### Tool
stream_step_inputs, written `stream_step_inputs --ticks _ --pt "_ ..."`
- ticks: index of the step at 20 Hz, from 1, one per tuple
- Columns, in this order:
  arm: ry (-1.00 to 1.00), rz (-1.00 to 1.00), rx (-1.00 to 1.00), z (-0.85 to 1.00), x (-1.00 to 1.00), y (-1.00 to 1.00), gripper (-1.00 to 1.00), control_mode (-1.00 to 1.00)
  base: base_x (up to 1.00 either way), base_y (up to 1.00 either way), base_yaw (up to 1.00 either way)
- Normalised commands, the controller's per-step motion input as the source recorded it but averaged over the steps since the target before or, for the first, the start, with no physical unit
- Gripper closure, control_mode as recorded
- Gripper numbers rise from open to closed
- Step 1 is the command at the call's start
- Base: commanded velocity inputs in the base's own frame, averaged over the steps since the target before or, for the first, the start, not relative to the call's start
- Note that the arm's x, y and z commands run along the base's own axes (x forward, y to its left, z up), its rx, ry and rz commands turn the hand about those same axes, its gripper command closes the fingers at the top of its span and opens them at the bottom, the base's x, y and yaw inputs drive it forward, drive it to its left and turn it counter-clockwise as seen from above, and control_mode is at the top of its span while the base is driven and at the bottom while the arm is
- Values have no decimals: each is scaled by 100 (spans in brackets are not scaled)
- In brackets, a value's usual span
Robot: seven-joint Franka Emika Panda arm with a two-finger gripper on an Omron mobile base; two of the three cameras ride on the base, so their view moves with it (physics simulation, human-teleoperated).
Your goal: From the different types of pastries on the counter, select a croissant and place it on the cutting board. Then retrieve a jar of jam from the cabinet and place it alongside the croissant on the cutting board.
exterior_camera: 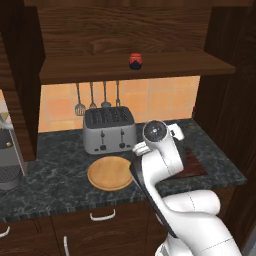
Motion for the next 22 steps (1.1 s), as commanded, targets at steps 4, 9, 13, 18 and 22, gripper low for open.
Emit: stream_step_inputs --ticks 4,9,13,18,22 --pt "-4 0 0 4 0 0 -100 -100 0 0 0" --pt "-8 0 4 79 0 -1 -100 -100 0 0 0" --pt "-3 0 6 93 0 -1 -100 -100 0 0 0" --pt "0 0 3 75 0 0 -100 -100 0 0 0" --pt "0 0 2 75 -1 0 -100 -100 0 0 0"
